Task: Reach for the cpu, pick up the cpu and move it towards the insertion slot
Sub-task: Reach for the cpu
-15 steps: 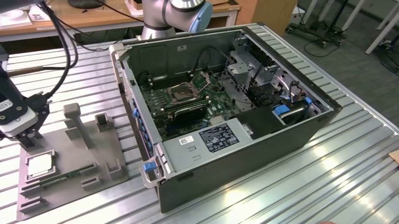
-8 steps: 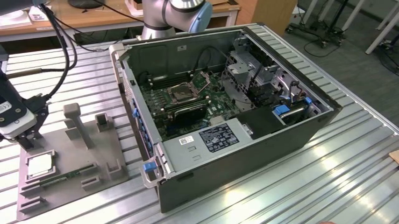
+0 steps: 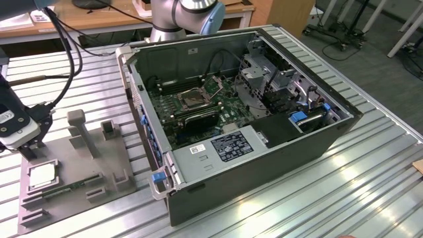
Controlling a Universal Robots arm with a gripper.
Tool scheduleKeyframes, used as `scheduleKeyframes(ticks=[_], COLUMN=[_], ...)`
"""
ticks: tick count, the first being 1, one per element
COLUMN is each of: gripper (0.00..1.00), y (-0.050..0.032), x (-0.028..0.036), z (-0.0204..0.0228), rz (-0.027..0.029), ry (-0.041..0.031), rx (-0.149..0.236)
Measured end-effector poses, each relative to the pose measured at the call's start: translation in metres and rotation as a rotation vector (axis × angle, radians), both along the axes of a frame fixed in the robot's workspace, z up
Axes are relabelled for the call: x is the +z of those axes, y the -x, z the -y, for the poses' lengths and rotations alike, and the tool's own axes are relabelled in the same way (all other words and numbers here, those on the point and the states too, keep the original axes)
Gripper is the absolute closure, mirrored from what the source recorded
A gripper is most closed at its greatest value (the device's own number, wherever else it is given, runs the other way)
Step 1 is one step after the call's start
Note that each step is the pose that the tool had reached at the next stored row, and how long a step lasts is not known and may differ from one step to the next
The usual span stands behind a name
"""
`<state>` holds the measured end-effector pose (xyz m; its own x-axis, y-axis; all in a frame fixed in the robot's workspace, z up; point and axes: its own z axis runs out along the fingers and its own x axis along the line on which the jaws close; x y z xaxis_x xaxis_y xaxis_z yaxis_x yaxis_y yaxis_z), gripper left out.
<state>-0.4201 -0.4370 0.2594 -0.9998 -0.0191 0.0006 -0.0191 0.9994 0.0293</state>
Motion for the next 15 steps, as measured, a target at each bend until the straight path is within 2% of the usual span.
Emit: scheduleKeyframes(ticks=[7,15], gripper=[0.89,0.89], y=[0.0001,0.0017], x=[-0.0034,-0.012], z=[0.0,0.0004], rz=[0.0001,-0.0003], ry=[0.0007,0.0011], rx=[0.0,0.0])
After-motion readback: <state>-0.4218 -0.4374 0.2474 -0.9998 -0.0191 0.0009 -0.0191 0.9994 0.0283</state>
